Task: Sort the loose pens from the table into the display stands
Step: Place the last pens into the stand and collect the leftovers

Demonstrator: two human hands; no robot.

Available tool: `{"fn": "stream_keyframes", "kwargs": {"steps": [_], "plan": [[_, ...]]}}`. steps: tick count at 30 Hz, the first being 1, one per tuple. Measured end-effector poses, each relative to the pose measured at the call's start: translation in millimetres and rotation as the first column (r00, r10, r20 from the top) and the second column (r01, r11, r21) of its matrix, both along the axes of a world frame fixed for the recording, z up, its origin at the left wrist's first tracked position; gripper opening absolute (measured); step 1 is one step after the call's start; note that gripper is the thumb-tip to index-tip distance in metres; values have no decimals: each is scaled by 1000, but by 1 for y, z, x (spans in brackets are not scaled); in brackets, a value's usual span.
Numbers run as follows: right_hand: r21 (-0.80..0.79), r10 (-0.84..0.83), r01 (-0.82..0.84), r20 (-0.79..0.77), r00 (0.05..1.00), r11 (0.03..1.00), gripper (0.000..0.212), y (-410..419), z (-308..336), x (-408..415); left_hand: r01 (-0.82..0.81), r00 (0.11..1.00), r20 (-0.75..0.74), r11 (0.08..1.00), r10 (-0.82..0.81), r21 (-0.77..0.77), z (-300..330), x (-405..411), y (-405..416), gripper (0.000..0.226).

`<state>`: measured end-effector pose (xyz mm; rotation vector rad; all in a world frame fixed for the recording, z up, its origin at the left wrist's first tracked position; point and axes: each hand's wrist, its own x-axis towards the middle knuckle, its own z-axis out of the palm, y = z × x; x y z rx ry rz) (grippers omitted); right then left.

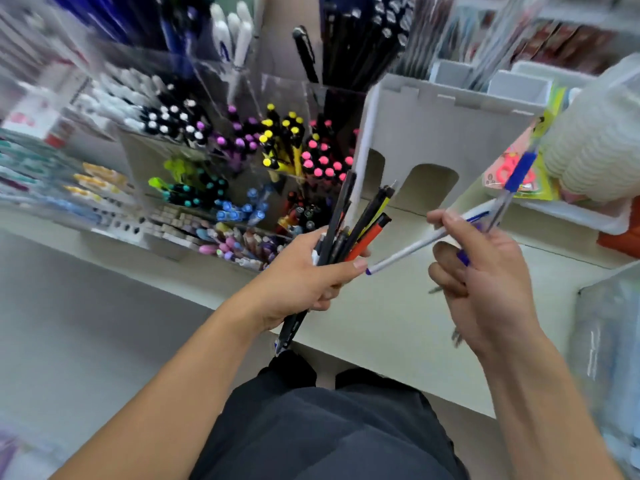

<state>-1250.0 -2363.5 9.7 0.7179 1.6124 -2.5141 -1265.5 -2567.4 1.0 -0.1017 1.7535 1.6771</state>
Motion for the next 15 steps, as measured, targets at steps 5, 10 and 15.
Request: {"fn": "stream_keyframes", "kwargs": {"steps": [5,10,15], "plan": [[310,112,-3,-335,935,951,22,-60,68,-9,-146,981,-102,971,167,191,48,4,-57,5],[456,255,54,-587,769,888,33,-129,102,-54,-408,882,-66,827,466,386,67,-1,-119,5],[458,251,117,-664,705,881,13,-178,113,-106,-670,693,162,545,702,504,54,-7,-168,14]]}}
